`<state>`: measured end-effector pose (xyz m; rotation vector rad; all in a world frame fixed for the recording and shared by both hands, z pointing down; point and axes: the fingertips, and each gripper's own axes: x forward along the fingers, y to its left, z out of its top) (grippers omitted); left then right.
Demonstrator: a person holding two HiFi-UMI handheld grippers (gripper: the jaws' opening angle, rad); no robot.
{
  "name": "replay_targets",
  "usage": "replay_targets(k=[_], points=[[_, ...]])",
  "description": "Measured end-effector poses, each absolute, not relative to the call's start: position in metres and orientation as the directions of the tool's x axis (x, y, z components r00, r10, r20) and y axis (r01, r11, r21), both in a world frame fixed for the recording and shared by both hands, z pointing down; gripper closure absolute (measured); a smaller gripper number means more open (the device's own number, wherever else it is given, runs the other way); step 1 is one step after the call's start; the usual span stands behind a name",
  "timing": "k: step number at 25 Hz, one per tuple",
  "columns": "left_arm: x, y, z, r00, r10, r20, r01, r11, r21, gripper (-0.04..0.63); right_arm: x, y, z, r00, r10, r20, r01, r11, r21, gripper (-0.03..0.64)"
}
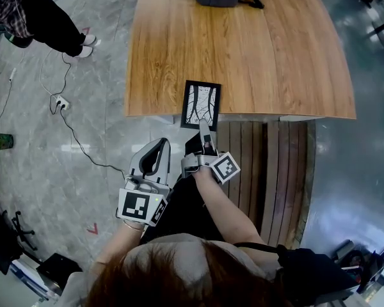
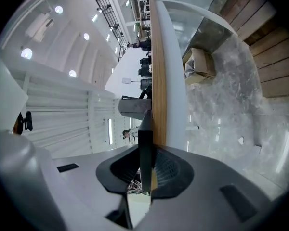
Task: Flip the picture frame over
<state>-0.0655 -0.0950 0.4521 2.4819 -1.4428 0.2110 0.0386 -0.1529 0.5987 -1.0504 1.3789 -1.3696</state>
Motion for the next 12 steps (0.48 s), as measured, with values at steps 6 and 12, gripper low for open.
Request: replay_targets(k=[6,12], points=[[-0.069,-0.098,0.448,0.498,-0.833,0.238,-0.867,-0.474,0.154,0.589,0.045,-0.149,0.590,-0.215,-0.977,0.009,-0.010,-0.007,-1.000,0.537],[-0.078,-0.098,0.440,0.500,-0.839,0.214,-0.865,-0.474,0.164,0.589,0.061,-0.148,0.557,-0.209,-0.976,0.068,-0.265,-0.010,-0.964,0.537]])
